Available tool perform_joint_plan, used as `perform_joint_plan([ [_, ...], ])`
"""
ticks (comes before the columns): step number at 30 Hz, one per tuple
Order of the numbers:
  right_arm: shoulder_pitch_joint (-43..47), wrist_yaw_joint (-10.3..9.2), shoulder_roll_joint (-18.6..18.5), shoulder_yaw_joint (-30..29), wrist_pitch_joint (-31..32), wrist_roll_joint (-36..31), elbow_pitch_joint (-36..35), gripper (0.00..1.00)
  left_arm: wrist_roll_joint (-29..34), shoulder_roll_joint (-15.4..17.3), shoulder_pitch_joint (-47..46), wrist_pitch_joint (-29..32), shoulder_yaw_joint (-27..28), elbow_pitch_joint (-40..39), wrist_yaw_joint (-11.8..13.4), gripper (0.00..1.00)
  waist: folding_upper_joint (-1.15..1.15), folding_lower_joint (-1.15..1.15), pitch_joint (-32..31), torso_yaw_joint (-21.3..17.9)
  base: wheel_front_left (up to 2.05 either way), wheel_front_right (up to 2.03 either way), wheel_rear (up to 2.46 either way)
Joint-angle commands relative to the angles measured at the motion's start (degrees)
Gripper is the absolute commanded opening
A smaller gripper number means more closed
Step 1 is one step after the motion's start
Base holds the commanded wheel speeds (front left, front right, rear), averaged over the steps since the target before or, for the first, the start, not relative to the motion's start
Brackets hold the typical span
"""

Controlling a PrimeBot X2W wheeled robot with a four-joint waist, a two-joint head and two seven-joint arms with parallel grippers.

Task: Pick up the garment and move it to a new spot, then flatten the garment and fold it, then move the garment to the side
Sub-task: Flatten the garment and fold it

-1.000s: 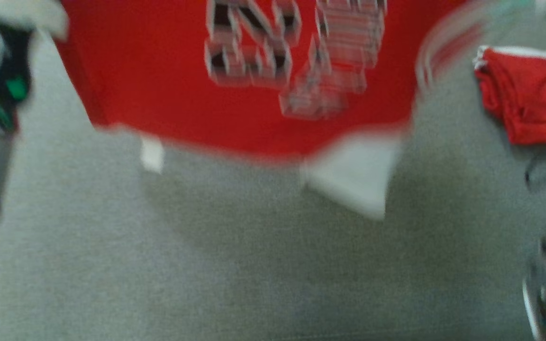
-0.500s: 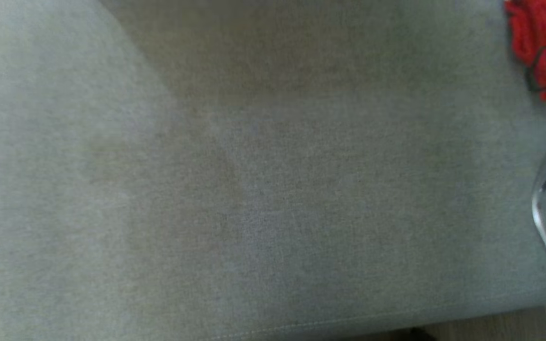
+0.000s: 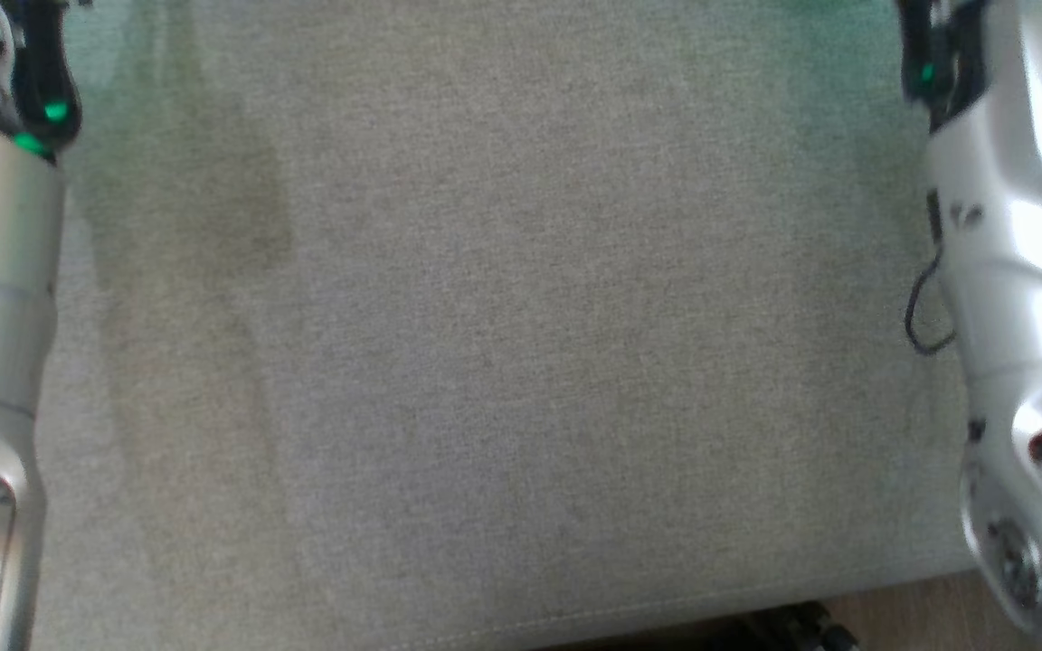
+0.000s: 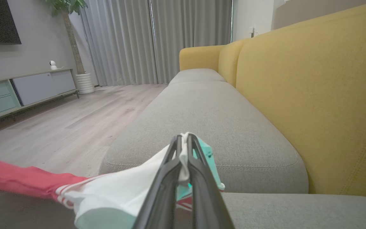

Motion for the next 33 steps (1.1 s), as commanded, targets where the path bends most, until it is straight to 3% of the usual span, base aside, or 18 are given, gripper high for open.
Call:
perform_joint_plan([
  [1, 2.45, 0.37, 1.17, 0.14, -0.61, 0.7, -3.82, 0.0, -0.38, 2.52, 0.82, -0.62, 2.38, -3.15, -0.53, 0.0, 0.0, 0.0, -1.28, 0.35, 0.0, 0.0, 0.0],
  [6, 11.63, 0.37, 1.18, -0.85, -0.7, 2.43, -11.38, 0.0, -0.28, 2.21, 10.0, -0.66, 6.91, -10.67, -1.13, 0.0, 0.0, 0.0, -4.64, 0.85, 0.0, 0.0, 0.0],
  [8, 18.81, 0.37, 1.18, -1.98, -0.71, 3.33, -16.61, 0.0, 0.12, 0.98, 18.07, -0.66, 9.16, -16.03, -1.42, 0.0, 0.0, 0.0, -7.71, 1.6, 0.0, 0.0, 0.0],
  [19, 45.48, 0.37, 1.18, -5.87, 3.17, 5.58, -38.21, 0.0, 2.07, -3.86, 45.66, -0.67, 11.15, -30.36, -0.9, 0.0, 0.0, 0.0, -19.74, 4.3, 0.0, 0.0, 0.0],
  [25, 62.01, 0.37, 1.18, -7.5, 7.9, 7.56, -50.07, 0.0, 1.4, -5.14, 59.51, -0.55, 11.15, -37.36, 1.06, 0.0, 0.0, 0.0, -25.49, 4.73, 0.0, 0.0, 0.0],
  [33, 77.84, 0.37, 1.18, -10.01, 13.14, 8.47, -62.18, 0.0, 2.85, -3.5, 73.67, 3.1, 9.61, -48.93, 4.7, 0.0, 0.0, 0.0, -28.42, 4.34, 0.0, 0.0, 0.0],
])
